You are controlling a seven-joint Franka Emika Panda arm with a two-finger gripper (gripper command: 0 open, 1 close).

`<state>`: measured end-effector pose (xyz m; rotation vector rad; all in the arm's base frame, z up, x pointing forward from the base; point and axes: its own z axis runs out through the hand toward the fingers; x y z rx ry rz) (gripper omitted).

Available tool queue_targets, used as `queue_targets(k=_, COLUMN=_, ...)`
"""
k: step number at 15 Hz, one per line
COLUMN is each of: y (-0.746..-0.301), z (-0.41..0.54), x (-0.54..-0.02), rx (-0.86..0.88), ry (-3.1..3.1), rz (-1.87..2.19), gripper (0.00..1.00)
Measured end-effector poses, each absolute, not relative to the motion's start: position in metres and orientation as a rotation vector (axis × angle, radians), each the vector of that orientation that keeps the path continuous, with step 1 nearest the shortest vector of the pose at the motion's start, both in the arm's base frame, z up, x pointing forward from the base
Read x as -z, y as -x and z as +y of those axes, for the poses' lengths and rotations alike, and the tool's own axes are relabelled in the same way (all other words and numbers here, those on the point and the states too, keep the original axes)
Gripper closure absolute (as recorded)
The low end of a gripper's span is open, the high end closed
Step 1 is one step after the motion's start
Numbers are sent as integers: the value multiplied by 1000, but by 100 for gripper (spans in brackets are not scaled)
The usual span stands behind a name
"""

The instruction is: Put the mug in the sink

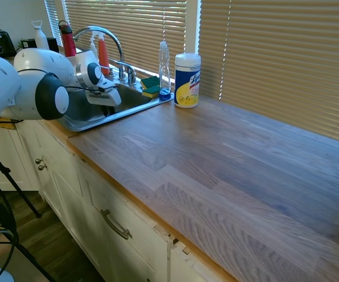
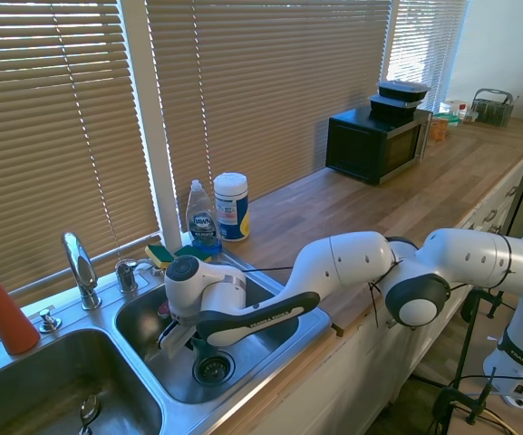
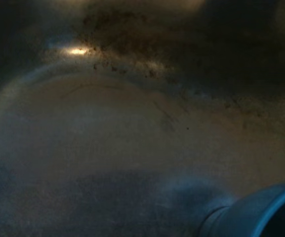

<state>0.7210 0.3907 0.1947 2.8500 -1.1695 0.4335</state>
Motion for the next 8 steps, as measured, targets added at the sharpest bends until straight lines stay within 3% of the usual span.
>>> queue_targets(k=8, y=-704, z=425, x=-258, rx=-499, ry=-2825, rz=-1180, gripper=0)
